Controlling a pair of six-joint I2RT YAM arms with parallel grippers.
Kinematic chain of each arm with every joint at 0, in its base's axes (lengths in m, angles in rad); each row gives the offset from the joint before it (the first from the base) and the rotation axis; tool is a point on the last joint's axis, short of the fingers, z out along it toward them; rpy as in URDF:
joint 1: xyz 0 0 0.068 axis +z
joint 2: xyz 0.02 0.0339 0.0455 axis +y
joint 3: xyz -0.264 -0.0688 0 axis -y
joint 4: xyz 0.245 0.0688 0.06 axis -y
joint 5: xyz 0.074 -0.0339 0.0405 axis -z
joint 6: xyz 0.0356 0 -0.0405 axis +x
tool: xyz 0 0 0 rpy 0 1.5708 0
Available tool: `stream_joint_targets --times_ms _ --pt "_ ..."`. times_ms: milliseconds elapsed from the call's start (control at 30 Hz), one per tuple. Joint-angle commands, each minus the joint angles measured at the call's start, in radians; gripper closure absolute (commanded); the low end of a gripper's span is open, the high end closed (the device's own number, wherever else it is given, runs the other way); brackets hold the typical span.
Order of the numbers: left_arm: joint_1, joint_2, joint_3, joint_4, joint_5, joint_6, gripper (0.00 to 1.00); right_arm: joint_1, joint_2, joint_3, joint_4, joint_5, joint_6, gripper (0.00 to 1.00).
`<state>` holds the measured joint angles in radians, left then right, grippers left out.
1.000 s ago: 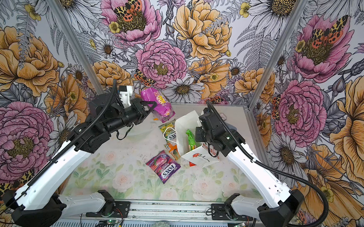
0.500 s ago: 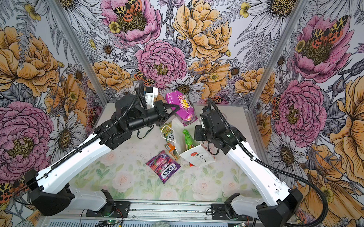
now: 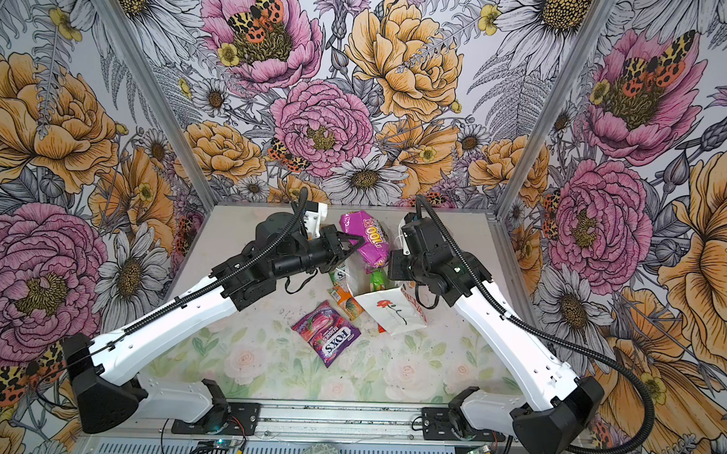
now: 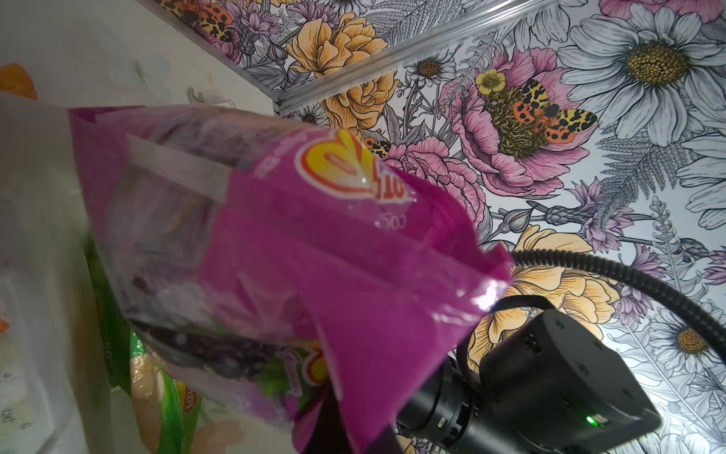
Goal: Place the snacks into the paper bag
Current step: 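Lower the purple candy bag into the paper bag held by the right gripper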
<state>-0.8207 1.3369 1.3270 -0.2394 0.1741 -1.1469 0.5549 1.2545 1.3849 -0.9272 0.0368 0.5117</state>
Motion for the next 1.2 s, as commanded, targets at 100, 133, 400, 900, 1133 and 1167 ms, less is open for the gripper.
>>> stream_joint_targets --times_ms 100,133,400,900,1133,1167 --pt "-0.002 -0.041 -0.014 0.178 0.057 -0.005 1.00 -0.003 -0.007 0.040 0.030 -0.007 0.003 1.00" --pt "-0.005 -0.039 -0.006 0.167 0.065 0.006 1.00 -0.006 -0.010 0.039 0.030 -0.004 0.002 1.00" --pt "-0.088 -0.065 0.050 0.060 0.012 0.131 1.00 -0.042 -0.028 0.031 0.030 0.011 0.017 1.00" --pt "-0.130 -0.043 0.038 0.146 0.074 0.156 1.00 -0.096 -0.076 -0.023 0.119 -0.126 -0.009 1.00" --pt "-0.092 0.001 0.031 0.203 0.122 0.154 1.00 -0.101 -0.144 -0.054 0.131 -0.182 -0.083 1.00" --pt "-0.085 0.010 0.029 0.215 0.131 0.150 1.00 -0.101 -0.150 -0.065 0.128 -0.179 -0.088 1.00"
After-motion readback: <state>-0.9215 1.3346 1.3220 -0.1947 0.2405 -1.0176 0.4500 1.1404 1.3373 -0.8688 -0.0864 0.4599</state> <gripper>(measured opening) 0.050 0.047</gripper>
